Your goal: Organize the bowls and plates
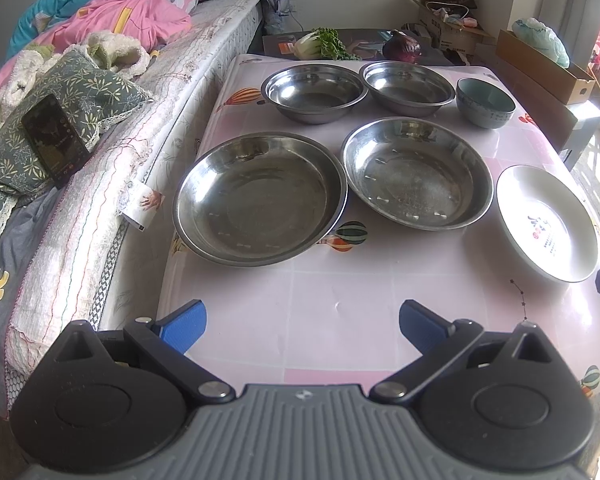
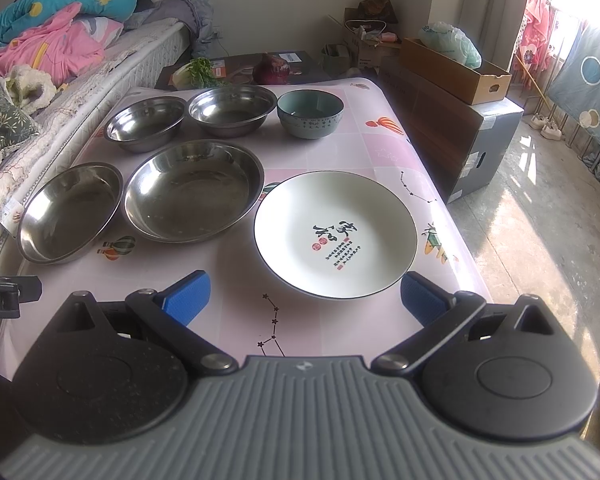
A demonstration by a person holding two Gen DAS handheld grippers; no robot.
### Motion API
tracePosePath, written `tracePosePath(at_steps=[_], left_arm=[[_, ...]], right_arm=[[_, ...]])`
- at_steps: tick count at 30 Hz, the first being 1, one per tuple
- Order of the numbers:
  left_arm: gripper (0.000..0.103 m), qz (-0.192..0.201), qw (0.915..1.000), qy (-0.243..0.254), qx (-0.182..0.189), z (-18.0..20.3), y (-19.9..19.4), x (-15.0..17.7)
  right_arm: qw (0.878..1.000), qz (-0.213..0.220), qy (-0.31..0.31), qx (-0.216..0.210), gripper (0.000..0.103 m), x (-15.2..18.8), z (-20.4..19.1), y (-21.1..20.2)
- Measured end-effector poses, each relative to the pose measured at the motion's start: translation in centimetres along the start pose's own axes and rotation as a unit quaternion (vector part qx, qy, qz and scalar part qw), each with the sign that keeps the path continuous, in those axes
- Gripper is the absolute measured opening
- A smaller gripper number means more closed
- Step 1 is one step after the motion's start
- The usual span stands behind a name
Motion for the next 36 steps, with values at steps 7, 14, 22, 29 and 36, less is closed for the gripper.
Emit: tracePosePath(at_steps=[7,14,22,29,36], left_arm=[[0.103,0.0,1.0,0.0,0.0,0.02,0.01,0.01],[0.103,0.0,1.0,0.002,-0.001,0.28,0.14,0.08],[0.103,0.0,1.0,0.002,-0.002,0.28,0.15,0.1],[0.103,0.0,1.0,0.002,-0.002,0.35,0.2,0.17],[0.103,-0.004,1.0,-0.002,0.002,0.07,0.94,0.37]], right_arm=[[1.0,0.0,0.0,0.0,0.102,0.07,0.03,0.07],[1.0,0.0,0.0,0.0,0.102,-0.06,0.0,0.32],[1.0,0.0,0.001,-0.001,0.102,-0.04,0.04,0.31],[1.0,0.0,0.002,-0.001,0.102,-0.04,0.14,0.43],[1.0,0.005,0.01,-0.004,0.102,0.05,-0.04,0.61]])
Point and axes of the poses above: each gripper's, at about its wrist camera, not at the fingertips, and y roughly the way its jaws point, z to its right, x to its underside, the point moved 4 cm from there along y, roughly the way its jaws point, and after that the axes turned 11 degrees about -x, right-handed, at the moved point
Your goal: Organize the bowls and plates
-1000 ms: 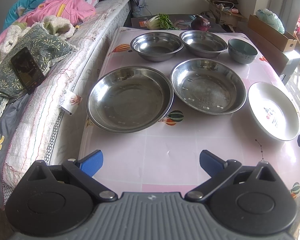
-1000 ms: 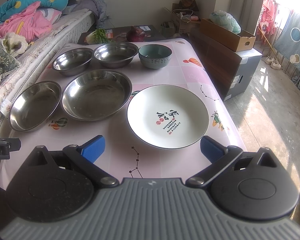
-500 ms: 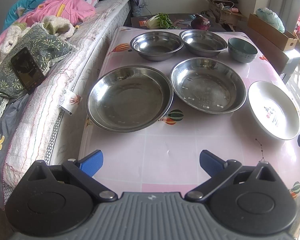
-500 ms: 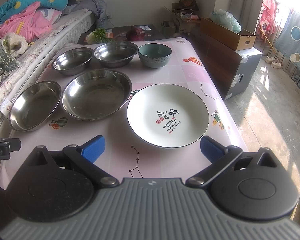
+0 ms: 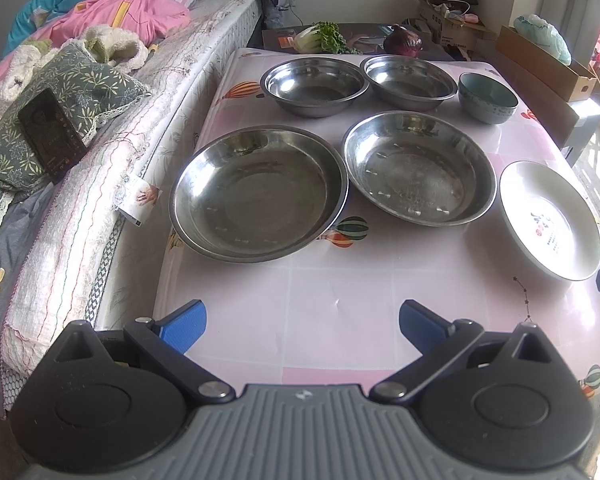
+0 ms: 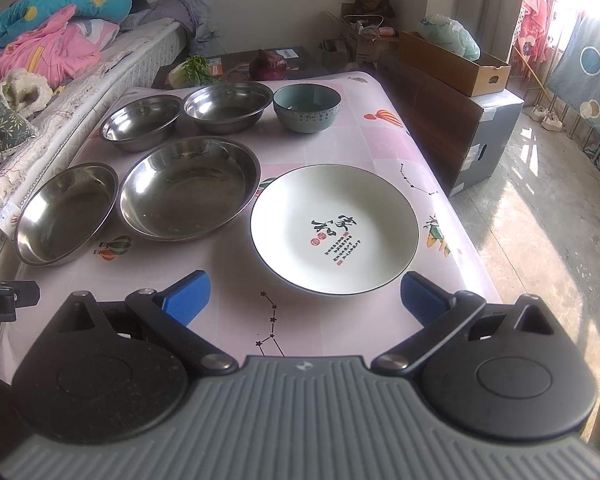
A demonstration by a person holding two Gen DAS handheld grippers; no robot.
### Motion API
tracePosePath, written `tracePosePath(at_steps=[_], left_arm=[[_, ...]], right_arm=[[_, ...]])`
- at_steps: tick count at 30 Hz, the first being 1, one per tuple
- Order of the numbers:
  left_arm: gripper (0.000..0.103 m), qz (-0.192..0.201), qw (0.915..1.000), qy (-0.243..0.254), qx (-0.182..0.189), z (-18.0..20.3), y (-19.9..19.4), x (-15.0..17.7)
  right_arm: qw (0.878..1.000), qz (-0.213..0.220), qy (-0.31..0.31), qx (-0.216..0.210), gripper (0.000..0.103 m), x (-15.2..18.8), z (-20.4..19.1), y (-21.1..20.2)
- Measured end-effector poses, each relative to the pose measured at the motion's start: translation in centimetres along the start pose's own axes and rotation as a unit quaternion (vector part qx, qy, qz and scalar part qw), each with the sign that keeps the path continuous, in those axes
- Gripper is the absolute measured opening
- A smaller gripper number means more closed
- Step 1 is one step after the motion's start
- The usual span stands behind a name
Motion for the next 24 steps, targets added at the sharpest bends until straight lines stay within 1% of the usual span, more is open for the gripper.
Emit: tracePosePath(at_steps=[4,7,9,11,13,16,20,24], left_arm=[[0.103,0.014,0.9999,-0.003,-0.007,-0.5,0.2,-0.5],[0.103,0.027,0.9995,-0.003,-0.016,-0.9,0.5,-1.3],[0.103,0.032,0.9993,-0.01,-0.016,-1.4,0.8,-2.0],[0.103,0.034,0.9991,-0.019,-0.019,-2.0,1.2,-2.7],[0.103,0.033,0.999,-0.024,-0.018,-2.7,1.7,-3.5],[0.103,0.032,0.9987,-0.031,-0.024,-3.5,2.6,-4.8],[0.103,0.038,0.9979,-0.04,-0.033,-4.6,3.8,-6.6],[0.103,0.043,0.9975,-0.044,-0.035,-5.3,4.9,-8.6]], right_arm=[[1.0,0.006,-0.003,-0.004,0.102,-0.2,0.1,0.9],[0.999,0.029,-0.012,-0.006,0.102,-0.7,0.0,1.4],[0.999,0.044,-0.027,0.007,0.102,-1.3,-0.1,1.9],[0.997,0.048,-0.048,0.019,0.102,-2.1,-0.5,2.7],[0.996,0.052,-0.067,0.019,0.102,-2.9,-1.0,3.4],[0.995,0.064,-0.081,-0.002,0.102,-4.3,-1.7,4.3],[0.991,0.089,-0.083,-0.051,0.102,-6.7,-2.8,5.2],[0.985,0.114,-0.082,-0.1,0.102,-9.2,-4.0,6.4]])
Point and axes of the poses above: each gripper's, at about its wrist camera, not at the fingertips, and y roughly the way its jaws point, z to its right, x to its underside, the point moved 4 cm from there along y, roughly the way its jaws point, and after that the axes turned 11 degrees about -x, right-handed, at the moved point
